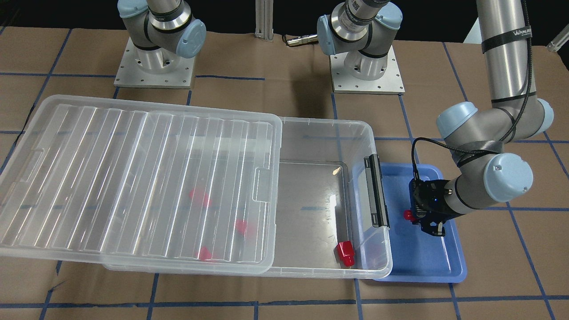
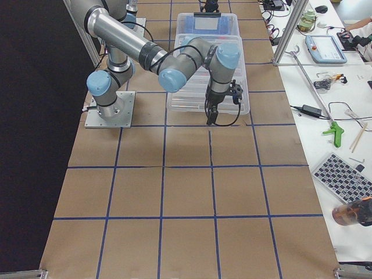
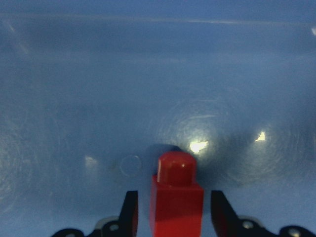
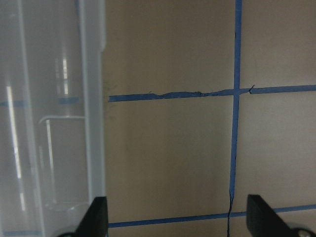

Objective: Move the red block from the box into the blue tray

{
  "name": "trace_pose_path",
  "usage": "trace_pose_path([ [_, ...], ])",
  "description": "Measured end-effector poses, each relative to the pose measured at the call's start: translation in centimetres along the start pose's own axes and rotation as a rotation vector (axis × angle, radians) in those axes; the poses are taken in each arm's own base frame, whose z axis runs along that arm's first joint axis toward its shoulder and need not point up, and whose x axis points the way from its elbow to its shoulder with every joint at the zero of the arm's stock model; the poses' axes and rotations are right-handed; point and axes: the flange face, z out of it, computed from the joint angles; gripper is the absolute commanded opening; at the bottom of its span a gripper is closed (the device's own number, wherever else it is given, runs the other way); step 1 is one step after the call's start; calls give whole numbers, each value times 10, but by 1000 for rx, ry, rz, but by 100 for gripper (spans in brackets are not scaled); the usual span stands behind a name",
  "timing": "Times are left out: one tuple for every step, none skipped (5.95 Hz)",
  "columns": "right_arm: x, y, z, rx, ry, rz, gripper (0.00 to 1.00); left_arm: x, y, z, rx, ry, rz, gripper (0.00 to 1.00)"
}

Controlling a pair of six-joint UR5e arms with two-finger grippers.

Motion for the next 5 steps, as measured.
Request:
trace_pose_path([
  [1,5,26,-4,0,30,100,-1,-3,-10,-7,-12,-11,98],
  [-1,11,40,-15,-6,48,100,2,-11,-33,-9,-15,-29,98],
  [-4,17,44,-22,-13,53,100,15,-28,-69,-9,-4,-52,98],
  [-8,22,43,-23,-19,52,100,34,-47,-107,-11,6,-83,98],
  [-14,29,41,-21,-25,49,100,56,-61,-142,-10,16,-131,98],
])
